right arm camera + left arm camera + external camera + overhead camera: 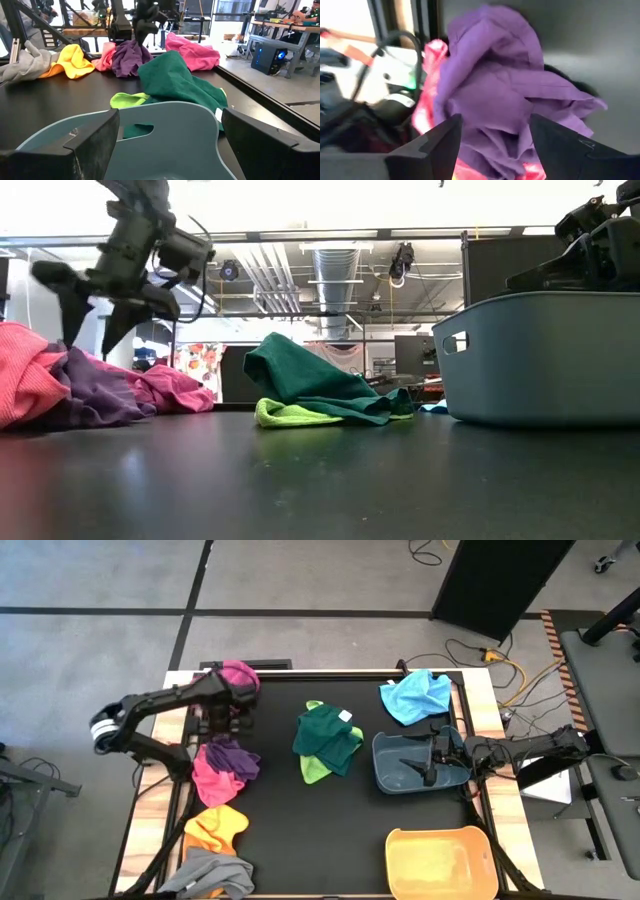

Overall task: Sort towels by color in basket
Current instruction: Put the purple towel into the blue bin

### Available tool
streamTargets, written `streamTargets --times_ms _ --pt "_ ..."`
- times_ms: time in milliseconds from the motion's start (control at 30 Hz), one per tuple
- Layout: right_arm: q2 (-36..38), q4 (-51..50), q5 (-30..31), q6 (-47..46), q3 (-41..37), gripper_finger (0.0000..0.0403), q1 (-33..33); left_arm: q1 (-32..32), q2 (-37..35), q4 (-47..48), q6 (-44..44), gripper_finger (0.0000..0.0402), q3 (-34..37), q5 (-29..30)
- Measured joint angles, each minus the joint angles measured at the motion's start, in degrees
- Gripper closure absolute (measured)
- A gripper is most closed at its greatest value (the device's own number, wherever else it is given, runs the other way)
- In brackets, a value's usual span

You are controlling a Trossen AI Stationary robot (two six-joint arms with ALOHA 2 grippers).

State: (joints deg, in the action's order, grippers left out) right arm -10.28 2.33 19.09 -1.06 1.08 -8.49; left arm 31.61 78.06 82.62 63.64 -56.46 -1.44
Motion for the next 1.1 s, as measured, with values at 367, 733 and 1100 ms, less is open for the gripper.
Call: streamTargets --times_ms 367,733,1100 --pt "0.0 0.0 0.0 0.0 0.0 0.006 0.0 11.2 12.3 6.2 -22.0 0.0182 -5.8 -0.6" --pt "0.0 0.0 0.0 0.0 0.0 0.006 0.0 11.7 23.7 6.3 -31.0 0.0182 -3.5 0.1" --pt "0.0 0.1 0.0 4.2 0.0 0.006 0.0 8.7 27.8 1.4 -36.1 0.0278 0.1 4.9"
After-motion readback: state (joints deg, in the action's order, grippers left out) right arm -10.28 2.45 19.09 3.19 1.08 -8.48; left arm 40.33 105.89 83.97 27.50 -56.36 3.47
